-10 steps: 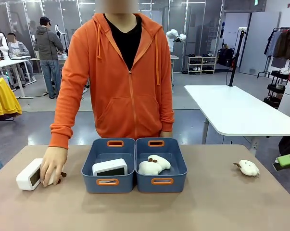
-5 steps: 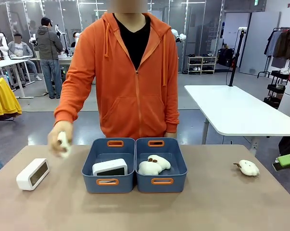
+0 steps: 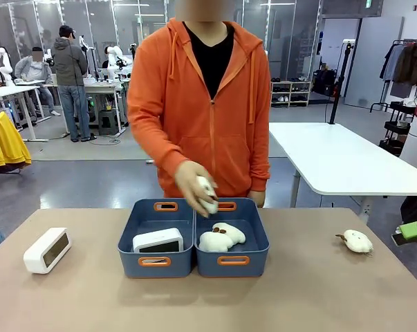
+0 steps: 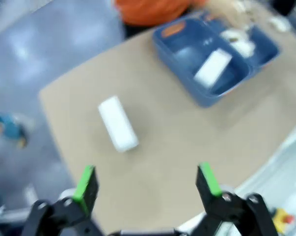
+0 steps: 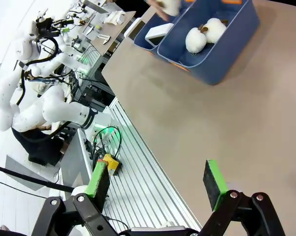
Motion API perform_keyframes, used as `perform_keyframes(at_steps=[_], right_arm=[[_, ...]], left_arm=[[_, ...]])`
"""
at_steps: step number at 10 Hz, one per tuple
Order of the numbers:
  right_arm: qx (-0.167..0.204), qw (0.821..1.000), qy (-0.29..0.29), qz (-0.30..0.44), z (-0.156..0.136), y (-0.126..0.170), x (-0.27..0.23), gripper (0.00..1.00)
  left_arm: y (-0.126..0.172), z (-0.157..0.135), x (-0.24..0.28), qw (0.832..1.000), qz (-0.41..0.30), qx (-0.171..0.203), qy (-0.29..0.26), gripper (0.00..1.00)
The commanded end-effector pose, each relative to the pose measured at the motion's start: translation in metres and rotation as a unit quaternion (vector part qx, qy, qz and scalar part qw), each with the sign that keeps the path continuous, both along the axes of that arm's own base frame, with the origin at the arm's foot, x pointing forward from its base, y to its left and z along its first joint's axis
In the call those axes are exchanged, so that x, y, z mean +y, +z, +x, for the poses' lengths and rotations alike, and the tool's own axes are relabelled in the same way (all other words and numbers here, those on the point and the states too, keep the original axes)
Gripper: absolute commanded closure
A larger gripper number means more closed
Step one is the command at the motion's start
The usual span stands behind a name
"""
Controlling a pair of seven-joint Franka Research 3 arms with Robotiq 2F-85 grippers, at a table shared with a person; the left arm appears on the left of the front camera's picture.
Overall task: Sort the digital clocks into the basket.
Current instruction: Pick up the Digital clock from the table and place it into the empty Plastic storage basket.
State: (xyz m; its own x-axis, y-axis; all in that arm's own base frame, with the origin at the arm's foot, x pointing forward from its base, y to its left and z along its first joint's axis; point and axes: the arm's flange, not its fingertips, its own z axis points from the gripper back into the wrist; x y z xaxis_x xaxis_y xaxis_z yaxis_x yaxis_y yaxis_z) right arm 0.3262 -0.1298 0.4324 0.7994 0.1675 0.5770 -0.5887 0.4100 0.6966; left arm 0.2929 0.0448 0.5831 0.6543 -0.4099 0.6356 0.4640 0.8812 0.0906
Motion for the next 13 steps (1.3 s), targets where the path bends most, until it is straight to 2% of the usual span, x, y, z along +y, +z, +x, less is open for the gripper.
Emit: perform_keyframes(at_steps=[1,2,4,7,10,13], right_arm=[[-0.001,1.0,0.003,0.004,-0.001,0.003,-0.001,0.03],[-0.001,1.0,0.003,0.004,-0.001,0.003,-0.001,0.03],[-0.001,1.0,0.003,0.004,-0.001,0.003,-0.001,0.03],[-0.001,1.0,0.003,0.004,-0.001,0.003,-0.001,0.03],[-0.001,1.0,0.003,0.004,-0.001,0.003,-0.001,0.03],[-0.001,1.0,0.003,0.004,-0.001,0.003,-0.001,0.03]], left_arm=[[-0.003,-0.013,-0.014,0.981,0.115,0.06,0.144,0.0],[-0.022,0.006,-0.028,0.979,0.121,0.111,0.125,0.0],[-0.043,0.05,-0.027,0.976,0.068,0.191,0.074,0.0],[-0.094,0.097,-0.041,0.965,0.047,0.245,0.081,0.0],[-0.151,0.153,-0.061,0.961,0.049,0.243,0.124,0.0],[-0.18,0.176,-0.059,0.963,0.08,0.196,0.165,0.0]])
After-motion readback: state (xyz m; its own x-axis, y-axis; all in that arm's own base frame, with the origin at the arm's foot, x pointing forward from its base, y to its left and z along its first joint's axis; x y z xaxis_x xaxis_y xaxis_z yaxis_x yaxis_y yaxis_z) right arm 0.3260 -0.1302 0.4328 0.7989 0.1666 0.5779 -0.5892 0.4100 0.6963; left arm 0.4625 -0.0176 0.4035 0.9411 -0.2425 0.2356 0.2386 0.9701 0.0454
